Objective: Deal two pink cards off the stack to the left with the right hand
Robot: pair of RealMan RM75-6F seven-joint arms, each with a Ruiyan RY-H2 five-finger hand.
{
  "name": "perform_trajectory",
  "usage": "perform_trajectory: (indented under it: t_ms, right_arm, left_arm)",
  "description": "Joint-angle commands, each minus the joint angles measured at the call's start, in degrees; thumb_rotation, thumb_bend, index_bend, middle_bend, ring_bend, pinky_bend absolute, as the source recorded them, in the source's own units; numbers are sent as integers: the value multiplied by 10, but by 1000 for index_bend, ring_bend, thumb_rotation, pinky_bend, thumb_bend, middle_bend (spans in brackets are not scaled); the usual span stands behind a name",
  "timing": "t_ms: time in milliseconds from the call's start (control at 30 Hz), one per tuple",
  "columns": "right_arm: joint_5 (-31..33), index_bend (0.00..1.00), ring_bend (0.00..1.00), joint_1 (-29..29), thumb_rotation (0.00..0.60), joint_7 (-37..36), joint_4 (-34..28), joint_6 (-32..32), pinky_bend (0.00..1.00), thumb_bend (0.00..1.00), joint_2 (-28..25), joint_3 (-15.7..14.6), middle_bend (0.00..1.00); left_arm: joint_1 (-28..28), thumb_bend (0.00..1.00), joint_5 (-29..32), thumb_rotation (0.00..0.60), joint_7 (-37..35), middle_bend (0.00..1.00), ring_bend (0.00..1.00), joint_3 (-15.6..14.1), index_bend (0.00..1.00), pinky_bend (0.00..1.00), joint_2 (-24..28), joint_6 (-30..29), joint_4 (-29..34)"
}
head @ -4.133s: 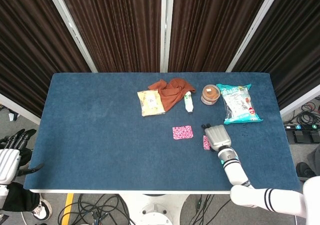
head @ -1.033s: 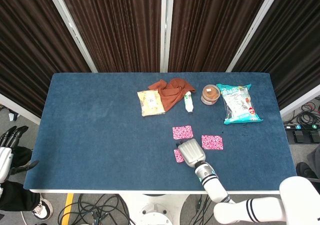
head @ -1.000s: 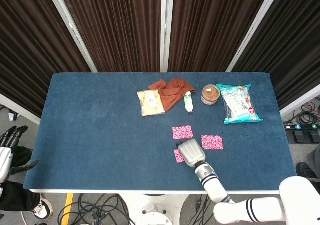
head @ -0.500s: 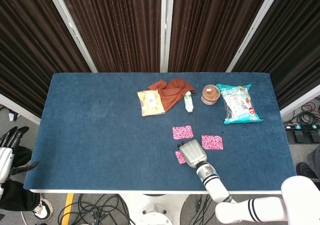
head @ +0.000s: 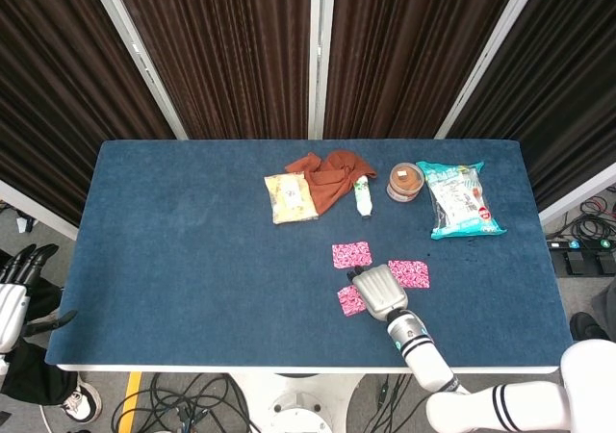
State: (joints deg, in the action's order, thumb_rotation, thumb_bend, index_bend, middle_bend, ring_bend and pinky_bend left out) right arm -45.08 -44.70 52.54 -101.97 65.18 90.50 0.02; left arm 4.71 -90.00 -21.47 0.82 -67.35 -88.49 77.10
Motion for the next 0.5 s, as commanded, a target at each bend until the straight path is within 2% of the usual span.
perform_trajectory:
  t_ms: [33, 233, 400, 500]
  right_arm:
    - [1, 284, 774, -3, 600, -7, 8, -14, 871, 109, 3, 2, 259]
    - [-15, 231, 774, 2, 600, -29, 9, -12, 871, 94, -4, 4, 227]
    - [-52, 228, 775, 29, 600, -70, -27, 20, 872, 86, -64, 3, 221]
    - [-86, 226, 775, 58, 600, -119, -42, 48, 872, 74, -110, 1, 224]
  left_arm:
    - [-1, 15, -1, 600, 2, 101, 0, 0, 91, 127, 0, -2, 1]
    - [0, 15, 0, 600, 1, 100, 0, 0, 91, 126, 1, 0, 0]
    - [-1, 16, 2, 600, -3, 100, 0, 0, 91, 126, 0, 0, -3]
    - [0, 16, 1, 600, -1, 101, 0, 0, 92, 126, -1, 2, -3]
